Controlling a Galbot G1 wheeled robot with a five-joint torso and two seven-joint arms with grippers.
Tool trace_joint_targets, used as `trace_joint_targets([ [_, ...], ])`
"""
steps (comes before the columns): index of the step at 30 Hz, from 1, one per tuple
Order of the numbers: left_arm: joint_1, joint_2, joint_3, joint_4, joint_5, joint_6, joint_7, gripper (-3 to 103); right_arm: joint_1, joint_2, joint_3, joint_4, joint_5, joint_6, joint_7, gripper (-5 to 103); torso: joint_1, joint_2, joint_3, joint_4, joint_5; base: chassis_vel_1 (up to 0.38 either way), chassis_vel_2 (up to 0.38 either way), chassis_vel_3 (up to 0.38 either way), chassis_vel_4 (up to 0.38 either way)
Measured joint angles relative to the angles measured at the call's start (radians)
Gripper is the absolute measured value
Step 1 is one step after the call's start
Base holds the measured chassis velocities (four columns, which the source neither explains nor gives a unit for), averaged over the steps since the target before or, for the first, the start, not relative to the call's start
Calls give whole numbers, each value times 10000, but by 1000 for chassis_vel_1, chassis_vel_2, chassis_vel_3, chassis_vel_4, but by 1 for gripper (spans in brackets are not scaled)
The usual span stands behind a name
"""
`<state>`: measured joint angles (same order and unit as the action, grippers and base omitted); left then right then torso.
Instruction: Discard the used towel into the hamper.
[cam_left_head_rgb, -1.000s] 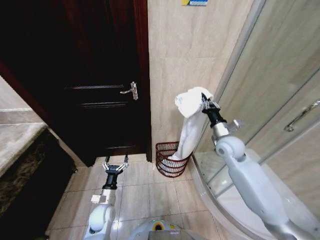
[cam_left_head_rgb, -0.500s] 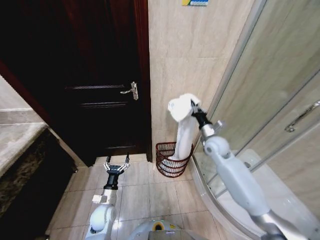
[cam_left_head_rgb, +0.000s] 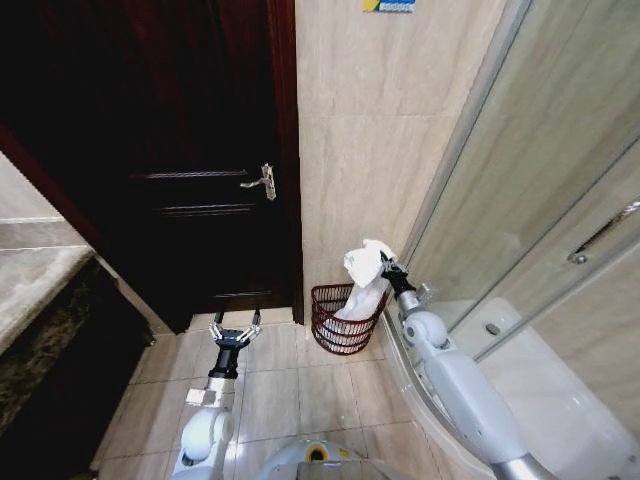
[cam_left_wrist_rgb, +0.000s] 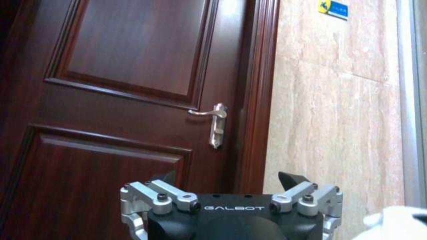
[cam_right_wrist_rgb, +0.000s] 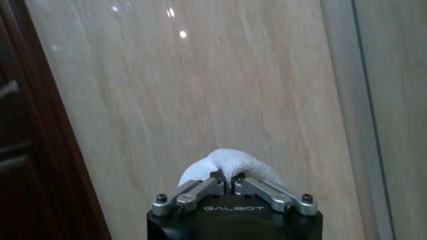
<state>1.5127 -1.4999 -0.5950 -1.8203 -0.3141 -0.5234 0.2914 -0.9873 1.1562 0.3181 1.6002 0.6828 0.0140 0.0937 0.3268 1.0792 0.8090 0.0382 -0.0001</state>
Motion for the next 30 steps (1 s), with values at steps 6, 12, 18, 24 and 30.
trace_joint_targets([
  [6, 45, 25, -44, 7, -40, -8, 107, 100, -99, 387, -36, -393, -200, 90, -167, 3, -2, -2, -1, 1, 1, 0, 0, 0, 0],
  [12, 49, 41, -46, 69, -75, 1, 108, 100, -49, 617, 26, -711, -290, 152, -297, 3, -80, -164, -84, 1, 1, 0, 0, 0, 0],
  [18, 36, 102, -44, 140, -115, 0, 126, 100, -52, 864, 178, -1010, -411, 254, -447, 3, -239, -488, -249, 1, 1, 0, 0, 0, 0],
  [24, 17, 41, -5, 169, -76, 0, 150, 100, 57, 974, 285, -1326, -437, 344, -634, 3, -391, -810, -418, 0, 1, 0, 0, 0, 0],
  [30, 26, 29, 0, 174, -59, 0, 162, 100, 270, 1073, 339, -1655, -437, 345, -767, 3, -526, -1092, -564, 1, 1, 0, 0, 0, 0],
])
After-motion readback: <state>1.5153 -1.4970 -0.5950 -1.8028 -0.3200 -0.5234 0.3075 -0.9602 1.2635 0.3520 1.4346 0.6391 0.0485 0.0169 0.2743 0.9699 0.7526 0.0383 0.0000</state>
